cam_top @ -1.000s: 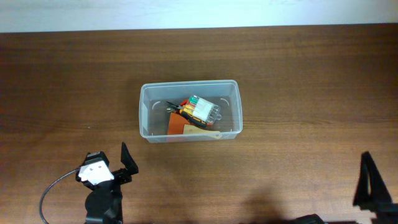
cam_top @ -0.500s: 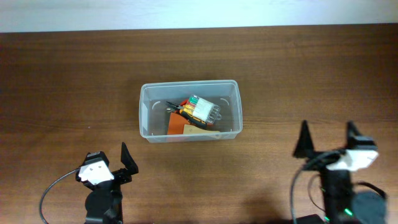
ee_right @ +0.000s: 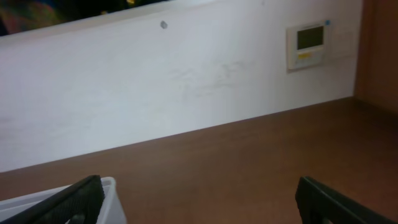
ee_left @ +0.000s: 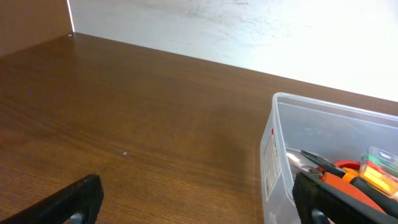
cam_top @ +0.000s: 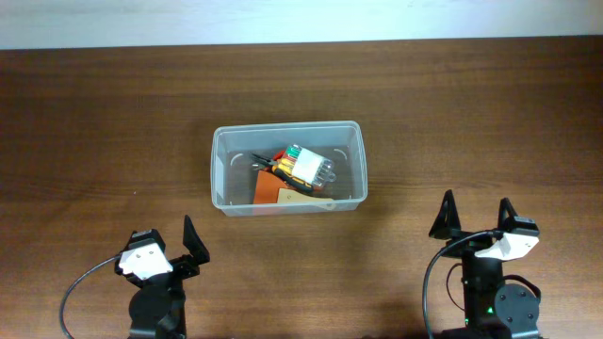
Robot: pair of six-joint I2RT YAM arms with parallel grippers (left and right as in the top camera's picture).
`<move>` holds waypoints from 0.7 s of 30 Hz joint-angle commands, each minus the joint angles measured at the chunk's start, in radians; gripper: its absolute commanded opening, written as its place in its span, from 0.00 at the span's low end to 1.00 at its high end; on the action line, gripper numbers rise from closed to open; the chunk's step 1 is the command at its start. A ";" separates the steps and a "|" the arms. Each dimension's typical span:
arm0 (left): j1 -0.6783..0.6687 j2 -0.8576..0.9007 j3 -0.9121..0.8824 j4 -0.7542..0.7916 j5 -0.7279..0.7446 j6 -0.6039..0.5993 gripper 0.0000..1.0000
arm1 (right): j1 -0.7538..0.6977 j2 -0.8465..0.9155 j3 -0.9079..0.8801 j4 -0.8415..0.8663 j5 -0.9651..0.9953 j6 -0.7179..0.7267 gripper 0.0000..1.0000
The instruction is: Pack container
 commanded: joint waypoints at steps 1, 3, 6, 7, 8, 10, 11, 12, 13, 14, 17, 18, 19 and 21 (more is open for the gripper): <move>-0.003 -0.006 -0.003 -0.002 -0.003 0.009 0.99 | -0.027 -0.013 -0.023 0.004 0.011 0.008 0.99; -0.003 -0.006 -0.003 -0.002 -0.003 0.009 0.99 | -0.035 -0.013 -0.030 0.004 0.007 0.008 0.99; -0.003 -0.006 -0.003 -0.002 -0.003 0.009 0.99 | -0.041 -0.017 -0.046 0.005 -0.009 0.008 0.99; -0.003 -0.006 -0.003 -0.002 -0.003 0.009 0.99 | -0.043 -0.021 -0.051 0.005 -0.018 0.004 0.99; -0.003 -0.006 -0.003 -0.002 -0.003 0.009 0.99 | -0.043 -0.026 -0.060 0.005 -0.019 0.004 0.99; -0.003 -0.006 -0.003 -0.002 -0.004 0.009 0.99 | -0.043 -0.042 -0.077 0.006 -0.026 0.005 0.99; -0.003 -0.006 -0.003 -0.002 -0.003 0.009 0.99 | -0.043 -0.052 -0.085 0.006 -0.030 0.004 0.99; -0.003 -0.006 -0.003 -0.002 -0.003 0.009 0.99 | -0.043 -0.061 -0.092 0.006 -0.033 0.003 0.99; -0.003 -0.006 -0.003 -0.002 -0.003 0.009 0.99 | -0.043 -0.071 -0.099 0.006 -0.039 -0.008 0.99; -0.003 -0.006 -0.003 -0.002 -0.003 0.009 0.99 | -0.043 -0.083 -0.106 0.006 -0.050 -0.022 0.99; -0.003 -0.006 -0.003 -0.002 -0.003 0.009 0.99 | -0.043 -0.088 -0.122 0.014 -0.062 -0.023 0.99; -0.003 -0.006 -0.003 -0.002 -0.003 0.009 0.99 | -0.043 -0.088 -0.126 0.014 -0.067 -0.023 0.99; -0.003 -0.006 -0.003 -0.002 -0.003 0.009 0.99 | -0.043 -0.088 -0.131 0.014 -0.068 -0.022 0.99; -0.003 -0.006 -0.003 -0.002 -0.003 0.009 0.99 | -0.043 -0.088 -0.141 0.020 -0.068 -0.023 0.99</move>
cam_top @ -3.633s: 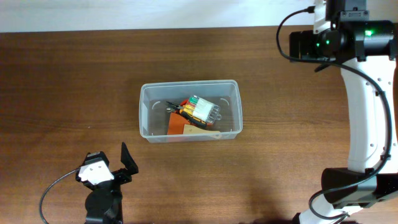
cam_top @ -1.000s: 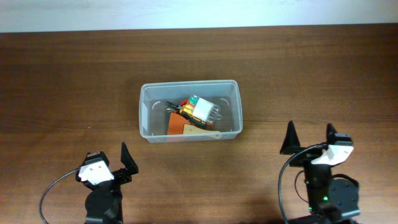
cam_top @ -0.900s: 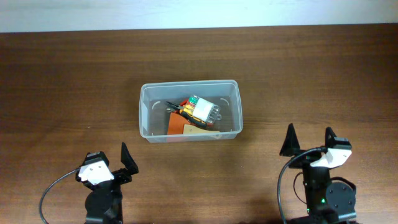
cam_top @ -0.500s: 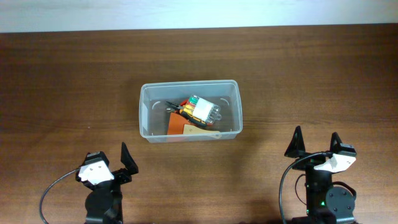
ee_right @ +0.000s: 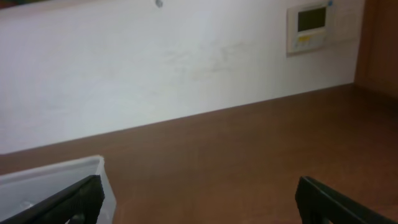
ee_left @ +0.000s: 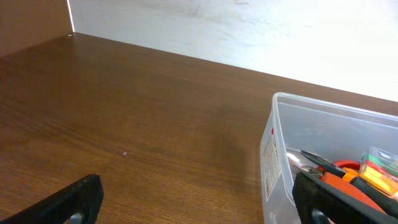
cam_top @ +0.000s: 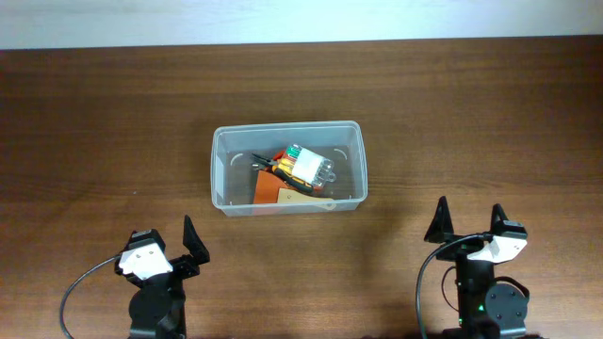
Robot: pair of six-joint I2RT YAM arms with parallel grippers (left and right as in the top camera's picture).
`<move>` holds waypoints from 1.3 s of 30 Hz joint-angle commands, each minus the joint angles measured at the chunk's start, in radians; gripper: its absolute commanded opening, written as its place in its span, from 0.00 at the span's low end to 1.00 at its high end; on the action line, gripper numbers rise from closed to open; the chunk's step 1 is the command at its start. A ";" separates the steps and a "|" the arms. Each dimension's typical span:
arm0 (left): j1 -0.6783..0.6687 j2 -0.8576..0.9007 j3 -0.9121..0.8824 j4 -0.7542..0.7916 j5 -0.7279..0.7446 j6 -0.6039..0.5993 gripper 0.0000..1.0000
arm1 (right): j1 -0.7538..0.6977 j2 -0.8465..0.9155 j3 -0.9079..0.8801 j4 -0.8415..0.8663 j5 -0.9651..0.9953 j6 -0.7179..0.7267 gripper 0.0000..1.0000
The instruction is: Pack container
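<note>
A clear plastic container (cam_top: 222, 169) sits mid-table, holding orange-handled pliers (cam_top: 270, 191), a small clear-and-green packet (cam_top: 312, 166) and a tan card. The left wrist view shows the container's near wall (ee_left: 277, 162) with the pliers (ee_left: 348, 177) inside. My left gripper (cam_top: 164, 244) rests open near the front edge, left of the container, nothing between its fingers. My right gripper (cam_top: 467, 222) stands open at the front right, also with nothing in it; the container's corner (ee_right: 59, 177) shows at the left of its view.
The brown wooden table (cam_top: 452, 113) stretches on all sides of the container. A white wall (ee_right: 155, 68) with a small thermostat panel (ee_right: 309, 28) runs behind the table's far edge.
My right gripper has shifted a little to the left and back toward the front edge, its view tipping slightly down. The left arm and the container's contents are unchanged.
</note>
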 commanded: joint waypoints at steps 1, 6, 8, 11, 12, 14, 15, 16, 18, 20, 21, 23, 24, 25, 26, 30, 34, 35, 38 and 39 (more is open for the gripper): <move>-0.003 -0.006 -0.003 -0.002 -0.003 0.009 0.99 | -0.008 -0.011 -0.027 0.019 -0.021 -0.014 0.99; -0.003 -0.006 -0.003 -0.002 -0.003 0.009 0.99 | -0.008 -0.011 -0.064 0.053 -0.072 -0.048 0.99; -0.003 -0.006 -0.003 -0.002 -0.003 0.009 0.99 | -0.008 -0.011 -0.079 0.047 -0.096 -0.048 0.99; -0.003 -0.006 -0.003 -0.002 -0.003 0.009 0.99 | -0.008 -0.011 -0.079 0.048 -0.095 -0.071 0.99; -0.003 -0.006 -0.003 -0.002 -0.003 0.009 0.99 | -0.009 -0.011 -0.079 0.048 -0.095 -0.071 0.99; -0.003 -0.006 -0.003 -0.002 -0.003 0.009 0.99 | -0.008 -0.011 -0.079 0.048 -0.088 -0.071 0.99; -0.003 -0.006 -0.003 -0.002 -0.004 0.009 0.99 | -0.008 -0.011 -0.079 0.047 -0.083 -0.071 0.99; -0.003 -0.006 -0.003 -0.002 -0.003 0.009 0.99 | -0.008 -0.011 -0.079 0.047 -0.084 -0.070 0.99; -0.003 -0.006 -0.003 -0.002 -0.003 0.009 0.99 | -0.007 -0.011 -0.079 0.047 -0.084 -0.070 0.99; -0.003 -0.006 -0.003 -0.002 -0.003 0.009 0.99 | -0.007 -0.011 -0.079 0.044 -0.084 -0.070 0.99; -0.003 -0.006 -0.003 -0.002 -0.003 0.009 0.99 | -0.007 -0.011 -0.079 0.040 -0.084 -0.070 0.99; -0.003 -0.006 -0.003 -0.002 -0.003 0.009 0.99 | -0.007 -0.011 -0.079 0.024 -0.084 -0.070 0.99; -0.003 -0.006 -0.003 -0.002 -0.003 0.009 0.99 | -0.007 -0.011 -0.079 0.011 -0.084 -0.070 0.99; -0.003 -0.006 -0.003 -0.002 -0.003 0.009 0.99 | -0.007 -0.011 -0.079 -0.003 -0.084 -0.070 0.99; -0.003 -0.006 -0.003 -0.002 -0.003 0.009 0.99 | -0.007 -0.010 -0.079 0.000 -0.084 -0.070 0.99; -0.003 -0.006 -0.003 -0.002 -0.003 0.009 0.99 | -0.007 -0.009 -0.079 0.000 -0.084 -0.070 0.99; -0.003 -0.006 -0.003 -0.002 -0.003 0.009 0.99 | -0.007 -0.008 -0.079 0.000 -0.084 -0.070 0.99; -0.003 -0.006 -0.003 -0.002 -0.003 0.009 0.99 | -0.007 -0.008 -0.079 0.000 -0.084 -0.070 0.99; -0.003 -0.006 -0.003 -0.002 -0.003 0.009 0.99 | -0.007 -0.008 -0.079 0.000 -0.084 -0.070 0.99; -0.003 -0.006 -0.003 -0.002 -0.003 0.009 0.99 | -0.007 -0.008 -0.079 0.000 -0.084 -0.070 0.99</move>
